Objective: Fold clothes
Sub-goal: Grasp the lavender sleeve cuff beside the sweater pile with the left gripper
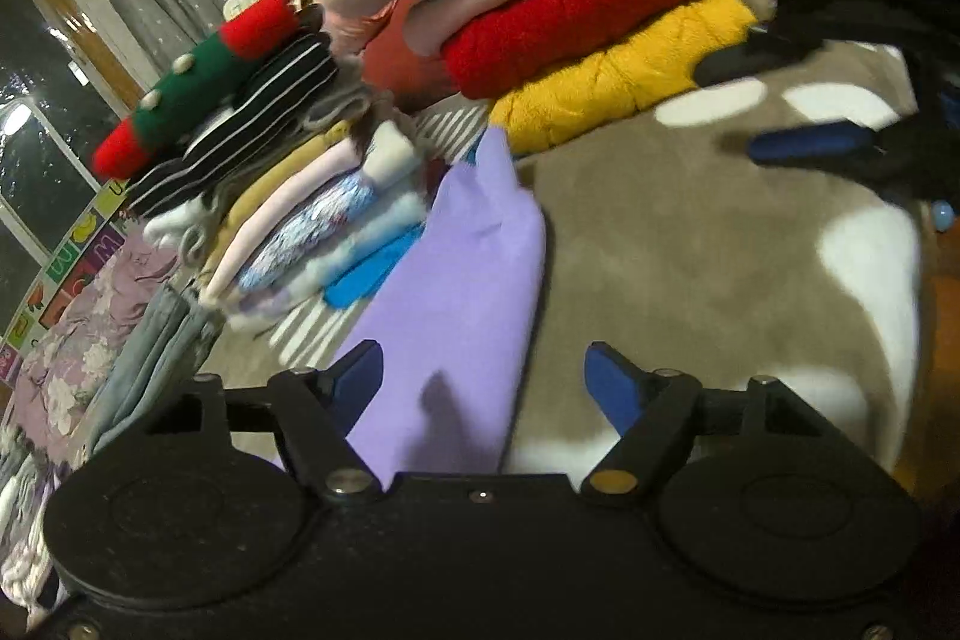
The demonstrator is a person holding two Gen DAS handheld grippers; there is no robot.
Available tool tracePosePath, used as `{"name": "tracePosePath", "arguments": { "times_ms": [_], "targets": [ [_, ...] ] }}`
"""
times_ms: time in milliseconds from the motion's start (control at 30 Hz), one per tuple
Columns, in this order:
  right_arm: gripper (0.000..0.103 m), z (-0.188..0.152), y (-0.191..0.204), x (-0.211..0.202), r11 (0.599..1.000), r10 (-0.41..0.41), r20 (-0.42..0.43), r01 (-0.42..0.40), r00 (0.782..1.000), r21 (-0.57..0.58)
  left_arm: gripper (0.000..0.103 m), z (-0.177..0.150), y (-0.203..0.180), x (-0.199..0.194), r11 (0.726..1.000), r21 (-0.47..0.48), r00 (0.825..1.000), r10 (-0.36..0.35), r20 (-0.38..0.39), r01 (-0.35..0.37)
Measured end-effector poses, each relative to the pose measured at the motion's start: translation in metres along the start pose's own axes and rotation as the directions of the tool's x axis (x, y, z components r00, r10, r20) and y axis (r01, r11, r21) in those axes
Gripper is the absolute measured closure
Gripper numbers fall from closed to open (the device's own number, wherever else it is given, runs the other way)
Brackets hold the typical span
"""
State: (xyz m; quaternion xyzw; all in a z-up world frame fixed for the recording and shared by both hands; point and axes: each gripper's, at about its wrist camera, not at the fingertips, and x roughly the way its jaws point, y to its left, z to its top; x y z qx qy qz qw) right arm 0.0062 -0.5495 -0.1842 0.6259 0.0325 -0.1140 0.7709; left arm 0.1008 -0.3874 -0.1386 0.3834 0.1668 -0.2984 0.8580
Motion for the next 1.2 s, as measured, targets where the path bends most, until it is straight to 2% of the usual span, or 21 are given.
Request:
{"name": "tracePosePath", "arguments": {
  "times_ms": [33,67,133,267,300,333,367,467,633,733,800,867,933,1033,1200],
  "targets": [
    [0.058,0.001,-0.002,0.000,1.000,-0.006,0.009,0.006,1.000,0.007,0.036,0.006,-0.002,0.006,1.000,0.013,1.000,0.011,-0.001,-0.011],
    [0.059,0.002,-0.004,0.000,1.000,-0.013,0.017,0.012,1.000,0.014,0.047,0.011,-0.005,0.013,0.999,0.029,1.000,0.021,-0.003,-0.021],
    [0.059,0.004,-0.008,0.000,0.999,-0.021,0.033,0.020,0.999,0.028,0.056,0.019,-0.012,0.025,0.997,0.071,0.999,0.045,-0.002,-0.045],
    [0.059,0.006,-0.014,0.000,0.998,-0.021,0.061,0.017,0.998,0.063,0.057,0.034,-0.028,0.044,0.983,0.160,0.996,0.087,0.011,-0.088],
    [0.059,0.007,-0.016,0.000,0.997,-0.021,0.067,0.017,0.997,0.071,0.062,0.037,-0.033,0.048,0.979,0.189,0.997,0.077,0.013,-0.078],
    [0.059,0.007,-0.017,0.000,0.997,-0.022,0.074,0.016,0.997,0.080,0.073,0.040,-0.037,0.052,0.974,0.217,0.998,0.066,0.015,-0.068],
    [0.059,0.008,-0.019,0.000,0.996,-0.022,0.081,0.015,0.996,0.088,0.081,0.042,-0.042,0.056,0.966,0.252,0.998,0.056,0.019,-0.059],
    [0.059,0.010,-0.024,-0.002,0.993,-0.023,0.103,0.011,0.994,0.116,0.087,0.043,-0.054,0.061,0.924,0.377,0.998,0.046,0.048,-0.061],
    [0.059,0.010,-0.024,0.003,0.993,-0.032,0.104,0.020,0.994,0.114,0.087,0.043,-0.049,0.060,0.920,0.391,0.999,0.010,0.052,-0.030],
    [0.058,0.010,-0.025,0.001,0.993,-0.033,0.103,0.021,0.994,0.115,0.087,0.040,-0.052,0.055,0.917,0.394,0.997,0.035,0.071,-0.061],
    [0.058,0.010,-0.025,-0.001,0.993,-0.034,0.105,0.022,0.994,0.113,0.084,0.037,-0.052,0.047,0.925,0.368,0.995,0.066,0.077,-0.090],
    [0.058,0.011,-0.026,-0.005,0.993,-0.032,0.107,0.019,0.994,0.116,0.066,0.033,-0.051,0.038,0.935,0.333,0.992,0.101,0.076,-0.121],
    [0.058,0.012,-0.026,-0.010,0.993,-0.029,0.105,0.016,0.994,0.119,0.059,0.028,-0.048,0.030,0.946,0.288,0.989,0.135,0.064,-0.148],
    [0.057,0.013,-0.027,-0.016,0.992,-0.024,0.105,0.011,0.994,0.126,0.056,0.025,-0.045,0.025,0.951,0.255,0.985,0.169,0.045,-0.175],
    [0.056,0.013,-0.027,-0.014,0.992,-0.024,0.113,0.009,0.993,0.129,0.056,0.034,-0.043,0.041,0.947,0.262,0.982,0.185,0.021,-0.184]
  ]
}}
